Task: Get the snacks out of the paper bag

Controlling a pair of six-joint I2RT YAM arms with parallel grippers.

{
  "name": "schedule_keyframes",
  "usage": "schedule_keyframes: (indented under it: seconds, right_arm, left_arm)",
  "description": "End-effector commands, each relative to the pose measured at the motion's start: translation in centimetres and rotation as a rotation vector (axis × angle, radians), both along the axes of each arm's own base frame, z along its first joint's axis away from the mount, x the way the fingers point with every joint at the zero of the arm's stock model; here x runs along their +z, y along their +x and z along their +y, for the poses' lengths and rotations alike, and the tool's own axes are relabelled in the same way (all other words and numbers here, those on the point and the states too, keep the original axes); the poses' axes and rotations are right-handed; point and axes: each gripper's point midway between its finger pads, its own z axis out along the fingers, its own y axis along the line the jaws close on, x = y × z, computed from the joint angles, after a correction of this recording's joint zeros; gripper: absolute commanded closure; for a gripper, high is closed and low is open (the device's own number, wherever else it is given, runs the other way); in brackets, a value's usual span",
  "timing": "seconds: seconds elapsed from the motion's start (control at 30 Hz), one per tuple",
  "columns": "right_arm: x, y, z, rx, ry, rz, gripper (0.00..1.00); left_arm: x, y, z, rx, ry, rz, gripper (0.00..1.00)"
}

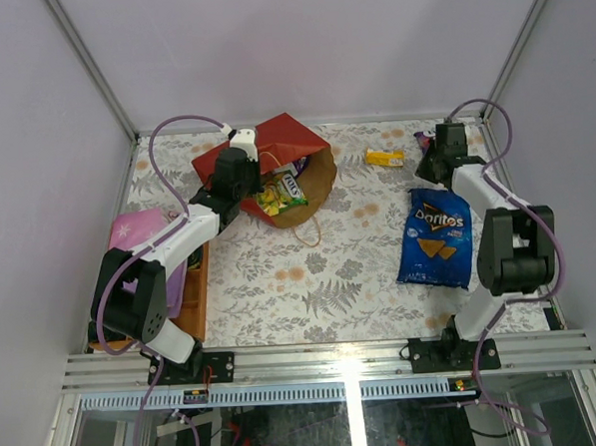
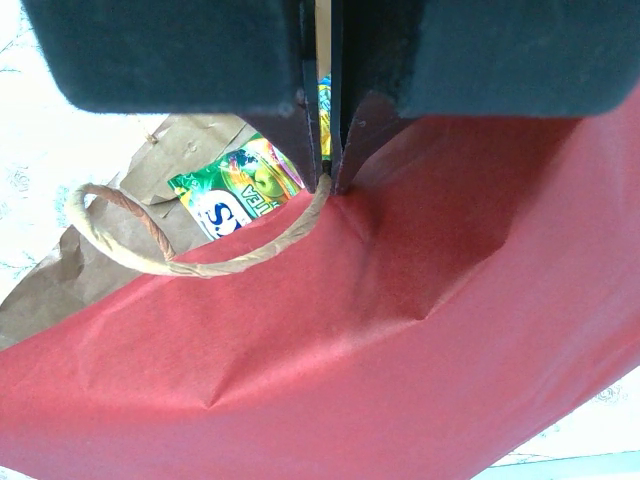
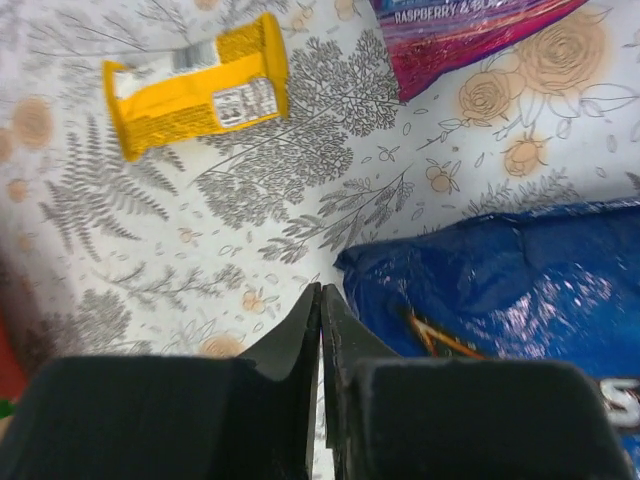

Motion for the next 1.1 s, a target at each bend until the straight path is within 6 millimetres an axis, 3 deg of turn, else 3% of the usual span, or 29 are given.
schedule_keyframes:
  seconds: [0.0,0.17,0.37,0.53,0.67,0.83,1.07]
  right_arm:
    - [-3.8,1.6,-0.1,0.018,-0.025,0.1,0.99]
    - [-8.1,0.0,0.3,0.026,0.003,0.216,1.0]
    - [-9.3,-3.3,0.4,-0.001,0.022,0.239,1.0]
    - [-10.5,-4.0,-0.2,-0.016,-0.002,0.275,1.0]
    - [-10.9,-2.6,-0.2,-0.005,0.008,0.285,1.0]
    - [-10.0,0.7,0.1,0.067,-0.034,0.301,1.0]
    - [-9.9,4.0,3.5,0.196,0.033,0.263,0.85]
  left_arm:
    - [1.0,0.4,1.2,0.035,0.017,-0.023,1.0]
    - [0.8,0.5,1.5,0.046,0.03,-0.021,1.0]
    - [0.4,0.7,1.2,0.034,0.019,-0.014,1.0]
    - [0.3,0.7,1.1,0.032,0.02,-0.005,1.0]
    - [0.5,0.5,1.3,0.038,0.02,-0.013,1.0]
    - [0.6,0.5,1.3,0.036,0.02,-0.017,1.0]
    - [0.4,0.6,1.2,0.031,0.023,-0.008,1.0]
